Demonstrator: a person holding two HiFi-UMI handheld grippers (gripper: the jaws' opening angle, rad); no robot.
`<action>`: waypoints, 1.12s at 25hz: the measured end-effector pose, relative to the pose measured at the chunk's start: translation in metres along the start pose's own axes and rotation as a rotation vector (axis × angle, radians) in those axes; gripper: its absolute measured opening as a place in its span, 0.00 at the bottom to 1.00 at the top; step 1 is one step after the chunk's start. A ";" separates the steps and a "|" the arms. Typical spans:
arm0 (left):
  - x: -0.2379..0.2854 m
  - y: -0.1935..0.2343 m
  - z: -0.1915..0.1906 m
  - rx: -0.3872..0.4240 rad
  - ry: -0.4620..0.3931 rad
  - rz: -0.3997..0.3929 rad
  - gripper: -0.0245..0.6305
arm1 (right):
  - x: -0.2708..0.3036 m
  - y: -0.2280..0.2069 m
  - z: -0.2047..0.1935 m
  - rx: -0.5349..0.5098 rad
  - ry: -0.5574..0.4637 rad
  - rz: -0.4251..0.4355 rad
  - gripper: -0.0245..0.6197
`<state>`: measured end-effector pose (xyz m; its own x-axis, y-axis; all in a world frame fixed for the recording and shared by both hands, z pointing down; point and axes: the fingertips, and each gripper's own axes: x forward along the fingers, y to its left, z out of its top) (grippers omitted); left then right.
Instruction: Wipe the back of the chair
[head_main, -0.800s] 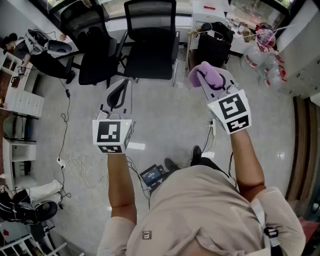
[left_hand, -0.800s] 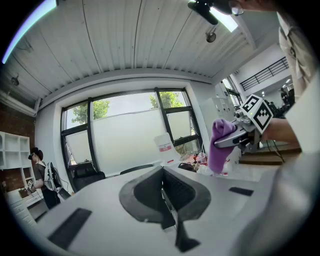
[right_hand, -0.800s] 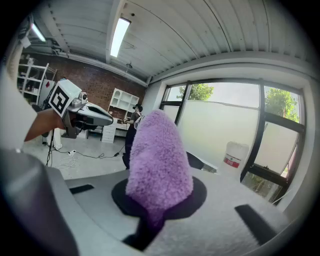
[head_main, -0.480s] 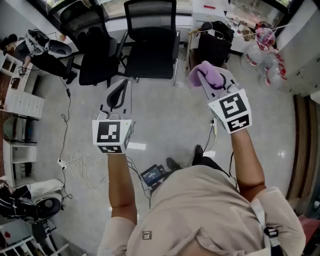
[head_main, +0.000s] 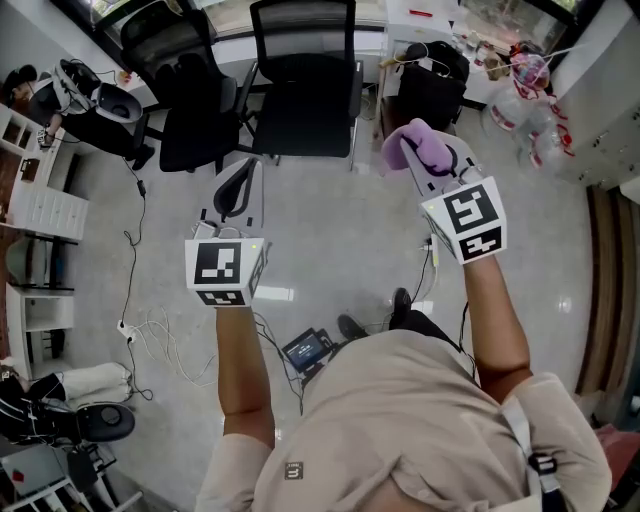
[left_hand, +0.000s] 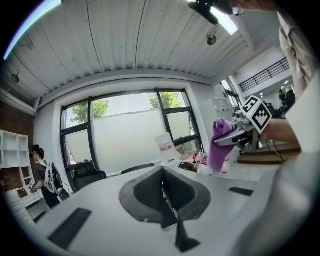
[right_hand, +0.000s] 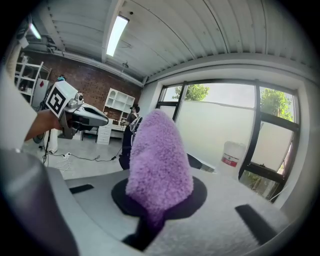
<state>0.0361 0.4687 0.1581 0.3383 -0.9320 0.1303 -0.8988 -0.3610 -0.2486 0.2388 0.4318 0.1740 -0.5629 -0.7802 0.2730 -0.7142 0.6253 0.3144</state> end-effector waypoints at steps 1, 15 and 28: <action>0.000 -0.001 0.000 0.003 0.000 -0.001 0.05 | 0.000 -0.002 0.000 0.009 -0.010 -0.003 0.06; 0.013 0.042 -0.016 -0.005 0.009 -0.017 0.05 | 0.046 -0.004 0.013 0.034 -0.020 -0.017 0.07; 0.149 0.074 -0.031 -0.015 0.087 0.049 0.05 | 0.166 -0.104 -0.017 0.057 -0.025 0.053 0.07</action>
<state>0.0113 0.3047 0.1889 0.2693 -0.9417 0.2015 -0.9180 -0.3143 -0.2420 0.2269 0.2373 0.2019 -0.6100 -0.7468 0.2648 -0.7056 0.6640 0.2473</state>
